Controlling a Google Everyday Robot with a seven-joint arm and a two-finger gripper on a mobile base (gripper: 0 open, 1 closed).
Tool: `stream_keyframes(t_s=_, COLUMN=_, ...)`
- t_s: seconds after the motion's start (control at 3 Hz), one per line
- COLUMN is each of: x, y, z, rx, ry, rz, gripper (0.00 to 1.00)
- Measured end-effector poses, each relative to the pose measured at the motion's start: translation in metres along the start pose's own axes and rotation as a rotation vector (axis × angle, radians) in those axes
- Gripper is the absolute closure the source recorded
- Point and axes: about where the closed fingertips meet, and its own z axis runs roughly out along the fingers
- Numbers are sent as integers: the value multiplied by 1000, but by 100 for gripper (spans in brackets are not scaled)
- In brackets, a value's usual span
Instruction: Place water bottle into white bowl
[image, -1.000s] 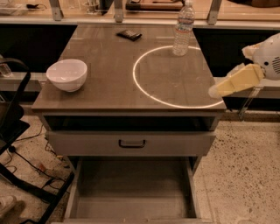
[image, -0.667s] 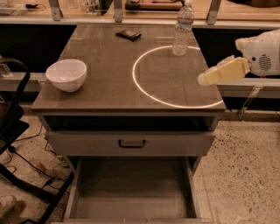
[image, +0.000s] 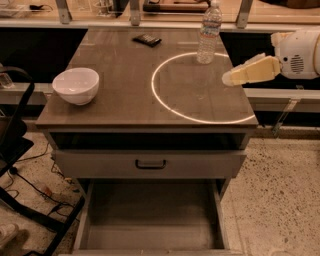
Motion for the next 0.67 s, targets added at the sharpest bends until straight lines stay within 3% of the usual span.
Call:
stream_keyframes(t_s=0.33, x=-1, y=-2, z=4, rx=1, ry=-12, rz=14, gripper=0)
stream_keyframes(t_s=0.67, x=-13, y=-20, z=34, rx=7, ry=-70, rz=47, gripper=0)
